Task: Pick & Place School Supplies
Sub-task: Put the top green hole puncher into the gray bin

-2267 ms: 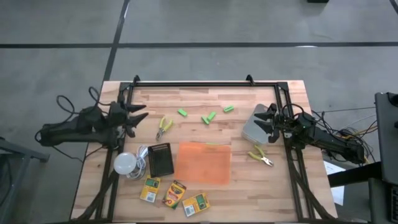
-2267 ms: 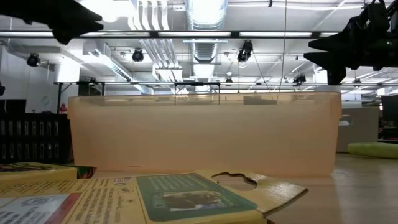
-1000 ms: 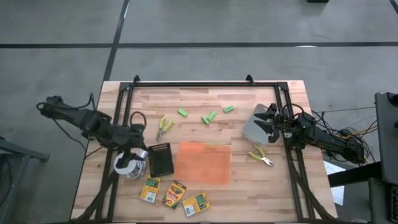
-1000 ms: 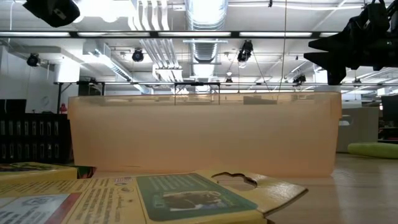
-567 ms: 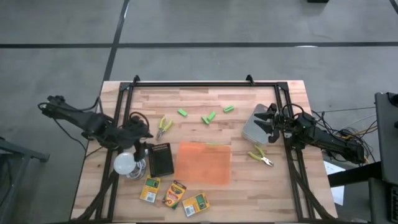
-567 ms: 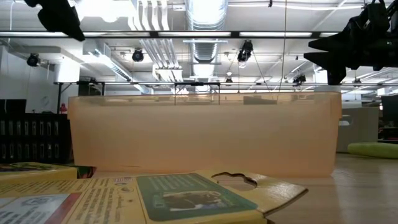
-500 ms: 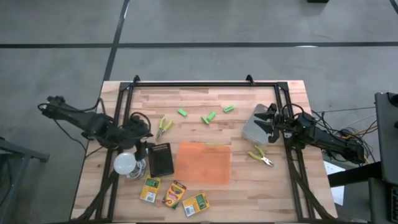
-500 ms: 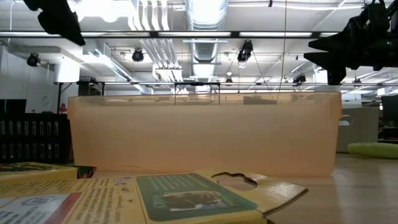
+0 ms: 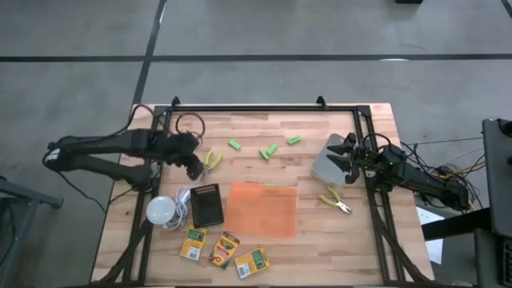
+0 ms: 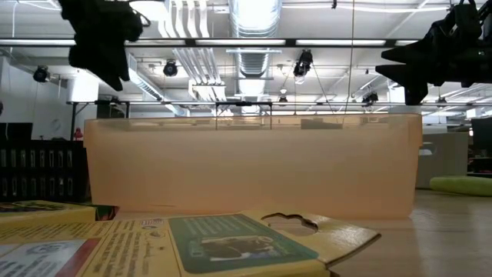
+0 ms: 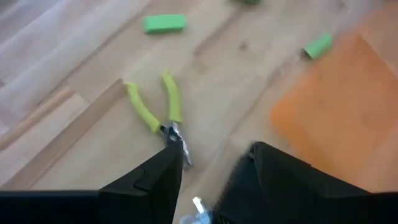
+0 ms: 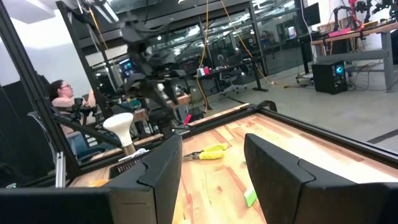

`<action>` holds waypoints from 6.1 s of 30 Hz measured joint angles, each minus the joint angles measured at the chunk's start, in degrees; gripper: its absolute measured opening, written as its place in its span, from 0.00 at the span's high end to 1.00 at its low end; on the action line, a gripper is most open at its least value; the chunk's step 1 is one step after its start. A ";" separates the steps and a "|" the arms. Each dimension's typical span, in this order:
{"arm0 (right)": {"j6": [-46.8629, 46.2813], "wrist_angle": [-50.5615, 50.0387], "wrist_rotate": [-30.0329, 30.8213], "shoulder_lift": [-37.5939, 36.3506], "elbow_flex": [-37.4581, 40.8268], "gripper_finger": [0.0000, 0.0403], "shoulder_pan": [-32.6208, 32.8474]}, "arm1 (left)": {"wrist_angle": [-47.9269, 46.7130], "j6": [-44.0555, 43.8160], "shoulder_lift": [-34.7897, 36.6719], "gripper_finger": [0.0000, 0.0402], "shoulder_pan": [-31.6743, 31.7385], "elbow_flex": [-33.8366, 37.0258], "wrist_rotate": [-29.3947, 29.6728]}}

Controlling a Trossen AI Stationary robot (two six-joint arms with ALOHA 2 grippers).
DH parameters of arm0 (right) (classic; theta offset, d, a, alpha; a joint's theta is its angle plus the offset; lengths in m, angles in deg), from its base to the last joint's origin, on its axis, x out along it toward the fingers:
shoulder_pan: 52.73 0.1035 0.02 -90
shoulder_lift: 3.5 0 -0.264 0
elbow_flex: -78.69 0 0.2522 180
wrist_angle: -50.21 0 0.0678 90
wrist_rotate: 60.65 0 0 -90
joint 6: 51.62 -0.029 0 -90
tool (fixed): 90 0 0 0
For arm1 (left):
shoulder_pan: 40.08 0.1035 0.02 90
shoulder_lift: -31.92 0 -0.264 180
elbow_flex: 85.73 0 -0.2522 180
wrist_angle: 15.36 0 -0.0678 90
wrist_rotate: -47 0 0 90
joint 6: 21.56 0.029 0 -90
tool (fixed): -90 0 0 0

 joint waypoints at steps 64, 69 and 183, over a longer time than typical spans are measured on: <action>0.00 0.00 0.00 -0.02 0.01 0.58 -0.01 | 14.11 1.22 -40.53 0.72 19.82 1.34 -7.63; 0.00 0.00 0.00 -0.02 0.02 0.58 -0.01 | 14.22 1.20 -40.53 0.83 19.83 1.40 -7.99; 18.16 28.34 0.95 56.52 -32.42 0.58 9.06 | 61.47 39.60 -25.86 0.85 10.20 -11.26 -17.75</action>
